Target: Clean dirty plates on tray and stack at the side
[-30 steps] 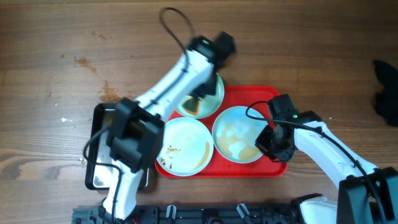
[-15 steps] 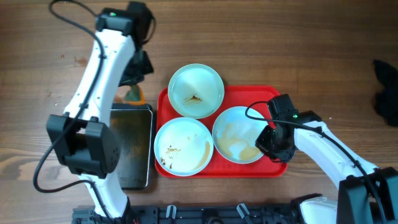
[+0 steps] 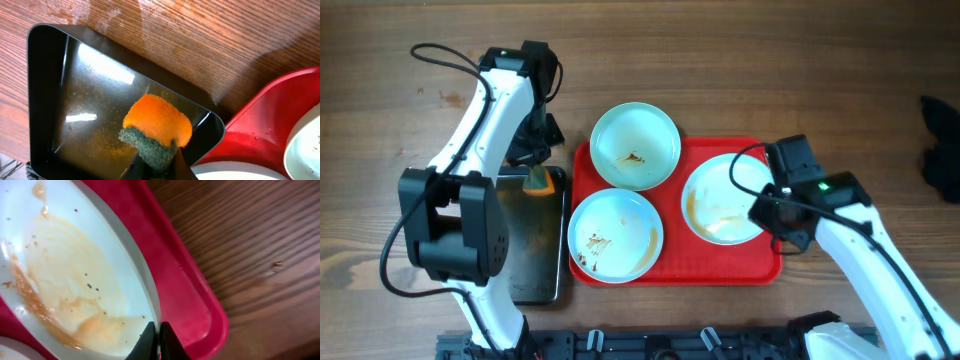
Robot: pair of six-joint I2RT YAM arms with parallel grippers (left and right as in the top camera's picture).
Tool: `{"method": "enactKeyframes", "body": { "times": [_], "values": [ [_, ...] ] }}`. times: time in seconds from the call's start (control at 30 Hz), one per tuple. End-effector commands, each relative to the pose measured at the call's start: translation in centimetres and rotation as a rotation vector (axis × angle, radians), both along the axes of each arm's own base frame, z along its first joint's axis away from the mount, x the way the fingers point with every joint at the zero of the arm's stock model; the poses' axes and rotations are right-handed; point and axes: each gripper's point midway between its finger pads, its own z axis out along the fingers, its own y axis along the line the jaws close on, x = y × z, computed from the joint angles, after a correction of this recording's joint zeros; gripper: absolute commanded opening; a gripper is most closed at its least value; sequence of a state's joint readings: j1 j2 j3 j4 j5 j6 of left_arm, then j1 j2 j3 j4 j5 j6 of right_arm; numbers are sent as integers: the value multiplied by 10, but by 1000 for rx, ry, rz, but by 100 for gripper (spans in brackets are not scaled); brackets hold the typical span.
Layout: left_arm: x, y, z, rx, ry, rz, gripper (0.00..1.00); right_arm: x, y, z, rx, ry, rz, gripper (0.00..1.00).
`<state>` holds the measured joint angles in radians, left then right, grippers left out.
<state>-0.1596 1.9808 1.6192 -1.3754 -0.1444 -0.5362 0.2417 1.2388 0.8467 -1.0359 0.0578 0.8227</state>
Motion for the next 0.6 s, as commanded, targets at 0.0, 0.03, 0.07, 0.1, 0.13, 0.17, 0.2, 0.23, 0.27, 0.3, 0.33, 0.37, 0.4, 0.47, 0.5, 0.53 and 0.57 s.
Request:
{"method": "enactKeyframes", "body": {
  "times": [0.0, 0.03, 0.07, 0.1, 0.13, 0.17, 0.2, 0.23, 0.27, 0.3, 0.33, 0.37, 0.4, 0.47, 0.5, 0.53, 0.57],
  "values": [
    [-4, -4, 14, -31, -48, -10, 4, 4, -13, 20, -61, -82, 10, 5],
    [-6, -4, 16, -37, -63, -9, 4, 5, -13, 24, -66, -97, 32, 5],
    [-8, -6, 18, -53, -83, -8, 4, 5, -13, 27, -68, -112, 48, 5],
    [-11, -8, 20, -75, -107, -7, 4, 5, -14, 30, -71, -127, 58, 5],
    [-16, -11, 21, -99, -128, -6, 4, 5, -14, 33, -71, -142, 73, 5],
    [-21, -15, 23, -127, -149, -5, 4, 5, -14, 36, -71, -152, 83, 5],
    [-28, -17, 23, -151, -165, -4, 4, 5, -14, 39, -70, -170, 93, 5],
    [-37, -19, 22, -173, -180, 0, 4, 5, -14, 43, -69, -188, 99, 5],
    [-45, -20, 20, -189, -186, 0, 4, 5, -15, 46, -73, -203, 97, 5],
    [-55, -21, 16, -199, -188, 1, 4, 5, -16, 48, -74, -213, 95, 5],
    [-60, -20, 14, -200, -188, 1, 4, 5, -17, 49, -77, -220, 94, 5],
    [-67, -19, 11, -200, -186, 1, 4, 5, -18, 51, -80, -232, 81, 5],
    [-73, -19, 9, -207, -180, 5, 4, 6, -19, 53, -85, -242, 78, 5],
    [-79, -20, 6, -216, -166, 6, 4, 8, -27, 57, -118, -267, 32, 5],
    [-80, -21, 5, -221, -163, 7, 4, 8, -31, 59, -134, -277, 6, 5],
    [-80, -22, 5, -222, -164, 5, 4, 9, -34, 60, -151, -283, -10, 5],
    [-79, -23, 4, -223, -165, 0, 4, 9, -38, 61, -169, -287, -28, 5]
  ]
}}
